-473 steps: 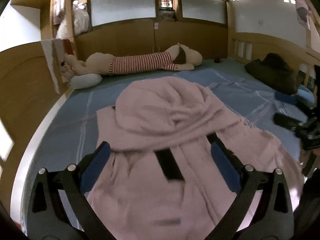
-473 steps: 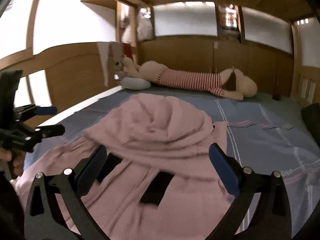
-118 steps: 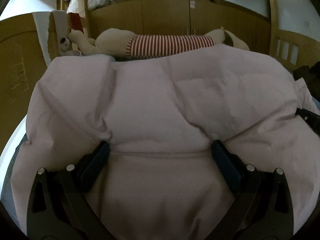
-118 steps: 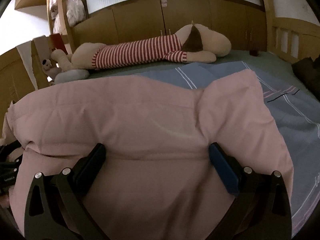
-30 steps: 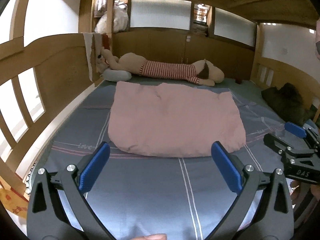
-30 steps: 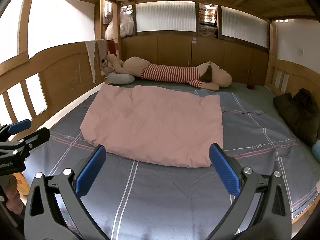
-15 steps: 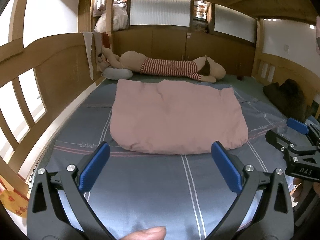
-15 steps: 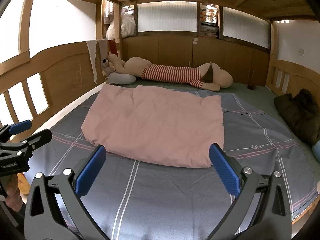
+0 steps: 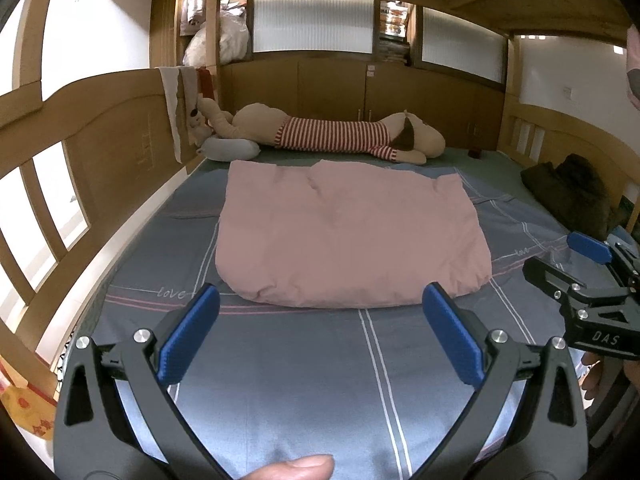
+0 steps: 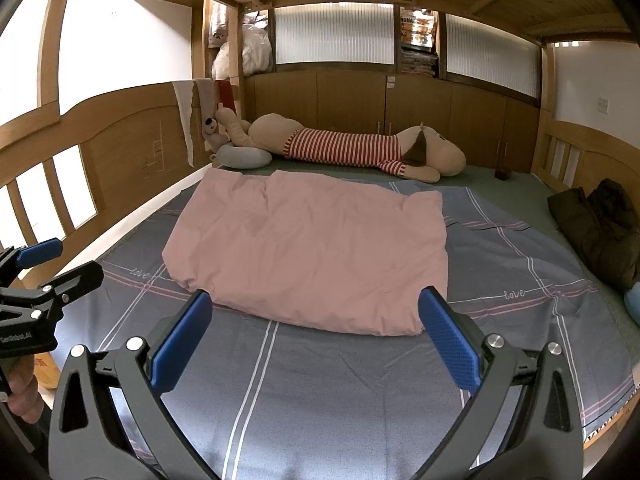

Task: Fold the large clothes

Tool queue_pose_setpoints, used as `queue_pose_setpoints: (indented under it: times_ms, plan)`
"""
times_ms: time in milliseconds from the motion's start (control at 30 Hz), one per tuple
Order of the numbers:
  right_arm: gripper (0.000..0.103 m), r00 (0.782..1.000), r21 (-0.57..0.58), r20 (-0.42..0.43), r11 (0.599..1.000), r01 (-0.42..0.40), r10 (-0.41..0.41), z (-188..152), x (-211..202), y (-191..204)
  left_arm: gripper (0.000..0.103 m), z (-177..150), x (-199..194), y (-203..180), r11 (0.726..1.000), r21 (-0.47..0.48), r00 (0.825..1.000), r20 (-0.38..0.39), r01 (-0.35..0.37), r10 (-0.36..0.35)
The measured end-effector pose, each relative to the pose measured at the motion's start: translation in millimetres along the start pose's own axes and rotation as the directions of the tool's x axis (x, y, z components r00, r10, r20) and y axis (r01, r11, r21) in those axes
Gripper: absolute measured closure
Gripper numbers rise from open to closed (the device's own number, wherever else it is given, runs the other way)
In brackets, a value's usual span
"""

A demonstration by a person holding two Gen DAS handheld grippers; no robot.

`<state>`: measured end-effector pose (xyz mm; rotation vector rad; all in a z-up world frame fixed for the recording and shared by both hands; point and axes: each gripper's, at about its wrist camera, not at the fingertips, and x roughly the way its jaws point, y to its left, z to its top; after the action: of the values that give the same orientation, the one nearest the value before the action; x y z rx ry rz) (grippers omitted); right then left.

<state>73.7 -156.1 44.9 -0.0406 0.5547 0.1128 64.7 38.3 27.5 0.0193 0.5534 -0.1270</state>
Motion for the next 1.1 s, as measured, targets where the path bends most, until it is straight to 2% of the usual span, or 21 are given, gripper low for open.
queue_pose_setpoints:
  times_ms: [1100]
  plan:
    - [0.001, 1.0, 0.0, -0.003, 1.0, 0.0, 0.0, -0.8, 0.4, 0.5, 0.002, -0.2, -2.6, 1.9, 1.0, -0.004, 1.0, -0.006, 0.015, -0.015]
